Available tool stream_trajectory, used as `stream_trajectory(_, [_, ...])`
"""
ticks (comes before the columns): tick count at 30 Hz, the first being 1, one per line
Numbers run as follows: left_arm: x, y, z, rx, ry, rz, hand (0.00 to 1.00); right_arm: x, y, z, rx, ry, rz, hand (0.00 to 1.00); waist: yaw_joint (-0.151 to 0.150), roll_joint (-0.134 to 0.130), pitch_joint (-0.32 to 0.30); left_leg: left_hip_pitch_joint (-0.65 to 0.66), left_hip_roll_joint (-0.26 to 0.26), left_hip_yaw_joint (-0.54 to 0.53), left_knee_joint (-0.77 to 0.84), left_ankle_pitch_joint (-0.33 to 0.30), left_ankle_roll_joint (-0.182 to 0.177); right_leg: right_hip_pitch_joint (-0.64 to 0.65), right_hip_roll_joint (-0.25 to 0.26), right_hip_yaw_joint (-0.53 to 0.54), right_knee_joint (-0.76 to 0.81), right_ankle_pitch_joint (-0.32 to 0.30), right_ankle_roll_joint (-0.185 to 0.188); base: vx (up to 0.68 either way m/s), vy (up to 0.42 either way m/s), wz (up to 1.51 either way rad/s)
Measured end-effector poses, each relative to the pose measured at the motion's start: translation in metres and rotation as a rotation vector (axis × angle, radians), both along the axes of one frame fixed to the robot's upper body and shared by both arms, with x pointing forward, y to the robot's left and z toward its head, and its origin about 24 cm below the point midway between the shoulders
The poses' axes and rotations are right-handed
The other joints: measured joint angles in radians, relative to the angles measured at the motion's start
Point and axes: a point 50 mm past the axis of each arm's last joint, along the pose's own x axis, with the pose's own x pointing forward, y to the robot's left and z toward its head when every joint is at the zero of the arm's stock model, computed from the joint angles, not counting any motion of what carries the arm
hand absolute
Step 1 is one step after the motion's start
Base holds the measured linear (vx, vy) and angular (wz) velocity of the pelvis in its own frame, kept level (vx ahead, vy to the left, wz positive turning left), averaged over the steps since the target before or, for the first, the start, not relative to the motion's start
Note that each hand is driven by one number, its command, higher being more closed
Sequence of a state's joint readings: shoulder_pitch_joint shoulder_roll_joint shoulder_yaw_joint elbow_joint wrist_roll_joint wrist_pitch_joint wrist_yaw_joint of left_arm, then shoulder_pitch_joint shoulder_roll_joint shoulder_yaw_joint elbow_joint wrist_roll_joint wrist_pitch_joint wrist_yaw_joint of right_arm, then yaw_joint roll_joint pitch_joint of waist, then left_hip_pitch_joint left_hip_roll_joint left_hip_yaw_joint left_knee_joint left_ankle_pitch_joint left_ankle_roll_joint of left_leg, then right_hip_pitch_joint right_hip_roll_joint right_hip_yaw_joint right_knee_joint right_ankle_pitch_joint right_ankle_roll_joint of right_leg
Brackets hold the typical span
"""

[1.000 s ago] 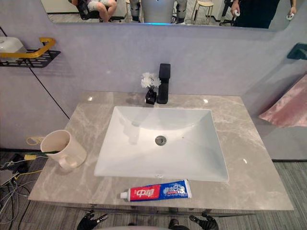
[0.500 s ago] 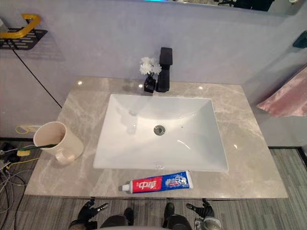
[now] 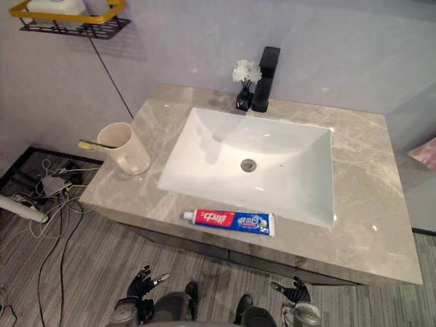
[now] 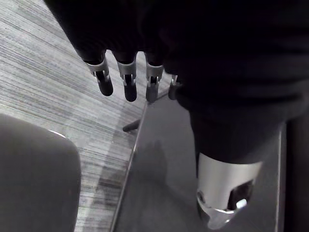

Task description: Organize washtable

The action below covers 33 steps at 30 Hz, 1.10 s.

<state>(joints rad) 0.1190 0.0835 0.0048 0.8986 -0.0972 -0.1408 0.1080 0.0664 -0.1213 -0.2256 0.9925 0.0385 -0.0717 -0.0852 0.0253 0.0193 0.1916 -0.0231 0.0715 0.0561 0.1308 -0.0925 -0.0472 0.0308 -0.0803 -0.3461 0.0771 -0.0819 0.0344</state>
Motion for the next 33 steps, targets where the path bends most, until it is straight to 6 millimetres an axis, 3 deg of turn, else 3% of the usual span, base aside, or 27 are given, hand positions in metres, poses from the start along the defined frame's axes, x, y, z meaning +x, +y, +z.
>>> stream_trajectory(3, [-0.002,0.005,0.0,0.013,0.007,0.004,0.0,-0.006,0.012,-0.004,0.035,0.009,-0.016,0.0,-0.007,-0.029,-0.014,0.026,-0.029,0.008,-0.058,0.025,0.007,0.026,-0.013,0.015,-0.058,0.056,0.029,-0.07,0.133,-0.07])
stream_trajectory(11, [-0.012,0.004,-0.004,0.008,0.041,0.009,0.0,-0.029,0.011,-0.009,0.039,0.063,-0.036,0.0,-0.013,-0.013,-0.049,0.095,-0.055,0.005,-0.168,0.068,0.016,0.056,-0.026,0.02,-0.084,0.066,0.034,0.01,0.052,-0.02])
stream_trajectory(15, [-0.014,0.005,-0.005,0.008,0.046,0.021,0.0,-0.029,0.009,-0.009,0.038,0.063,-0.052,0.0,-0.013,-0.015,-0.053,0.136,-0.056,-0.01,-0.185,0.084,0.028,0.091,-0.014,0.007,-0.096,0.065,0.035,0.11,-0.018,0.1])
stream_trajectory(18, [-0.004,0.016,0.003,0.019,-0.013,0.083,0.0,-0.024,0.006,-0.008,0.034,0.046,-0.065,0.0,-0.013,-0.019,-0.062,0.141,-0.057,-0.026,-0.187,0.085,0.027,0.108,-0.008,-0.009,-0.106,0.064,0.033,0.03,-0.012,0.14])
stream_trajectory(25, [0.023,0.075,0.069,0.166,-0.381,0.278,0.0,-0.025,-0.004,-0.004,0.011,0.021,-0.101,0.0,-0.011,-0.019,-0.067,0.144,-0.055,-0.055,-0.201,0.091,0.021,0.12,-0.01,-0.037,-0.095,0.047,0.03,-0.04,-0.01,0.13])
stream_trajectory(27, [0.029,0.091,0.105,0.239,-0.541,0.328,0.0,-0.031,-0.008,-0.002,-0.003,0.016,-0.103,0.0,-0.008,-0.019,-0.072,0.144,-0.052,-0.057,-0.212,0.092,0.016,0.119,-0.011,-0.04,-0.094,0.039,0.027,-0.02,0.0,0.06])
stream_trajectory(28, [0.029,0.092,0.109,0.247,-0.558,0.332,0.0,-0.031,-0.008,-0.002,-0.005,0.015,-0.102,0.0,-0.008,-0.019,-0.072,0.144,-0.052,-0.057,-0.214,0.092,0.016,0.119,-0.011,-0.04,-0.095,0.038,0.027,0.0,0.0,0.0])
stream_trajectory(33, [0.043,0.092,0.173,0.326,-0.842,0.324,0.0,-0.036,-0.006,-0.002,0.009,0.013,-0.091,0.0,-0.005,-0.018,-0.099,0.143,-0.05,-0.058,-0.219,0.095,0.02,0.118,-0.011,-0.045,-0.095,0.037,0.03,0.04,0.003,0.03])
